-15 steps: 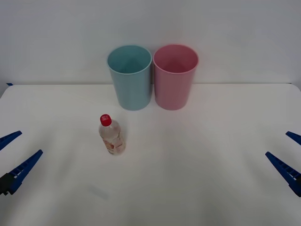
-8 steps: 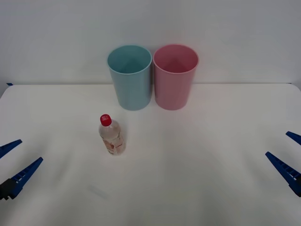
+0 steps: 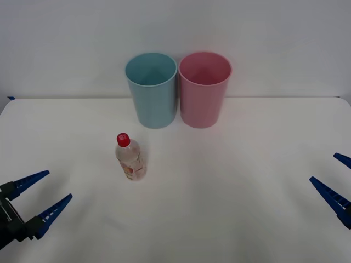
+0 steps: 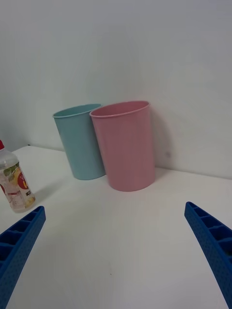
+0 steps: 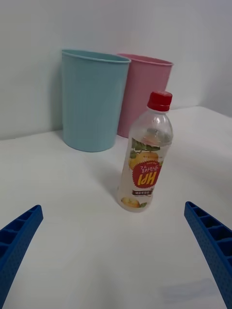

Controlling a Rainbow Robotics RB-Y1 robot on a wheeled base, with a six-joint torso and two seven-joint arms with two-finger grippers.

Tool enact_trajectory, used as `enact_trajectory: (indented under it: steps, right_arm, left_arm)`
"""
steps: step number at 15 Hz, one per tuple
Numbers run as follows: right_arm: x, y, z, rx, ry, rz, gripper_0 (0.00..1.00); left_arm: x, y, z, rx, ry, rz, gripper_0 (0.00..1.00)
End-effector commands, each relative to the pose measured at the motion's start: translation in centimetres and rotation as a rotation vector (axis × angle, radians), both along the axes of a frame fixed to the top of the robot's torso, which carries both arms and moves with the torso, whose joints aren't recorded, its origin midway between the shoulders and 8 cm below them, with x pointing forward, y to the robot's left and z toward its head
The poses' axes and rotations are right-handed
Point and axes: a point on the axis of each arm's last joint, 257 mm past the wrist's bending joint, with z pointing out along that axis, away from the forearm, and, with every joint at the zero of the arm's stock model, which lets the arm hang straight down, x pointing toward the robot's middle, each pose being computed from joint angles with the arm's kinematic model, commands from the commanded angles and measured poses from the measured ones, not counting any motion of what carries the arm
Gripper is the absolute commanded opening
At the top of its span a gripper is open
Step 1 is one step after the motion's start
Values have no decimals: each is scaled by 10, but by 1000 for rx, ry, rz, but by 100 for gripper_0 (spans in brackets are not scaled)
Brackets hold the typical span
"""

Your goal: Grasp the object on the table and drop it into the matching bin: aluminum can to the light blue bin, PET bottle to the pink bin.

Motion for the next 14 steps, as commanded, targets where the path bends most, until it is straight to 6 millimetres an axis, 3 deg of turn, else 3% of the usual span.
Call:
enact_trajectory:
  steps: [1,6,14]
  right_arm:
    - [0,0,0,0,0,0,100]
    - [0,0,0,0,0,0,100]
    - [0,0,0,0,0,0,100]
  left_arm:
    - [2,-9,-11,19,-2,-15,100]
    - [8,-28,-30,34,-5,-47,100]
    - [45,-68,-40,-11,-5,-121,100]
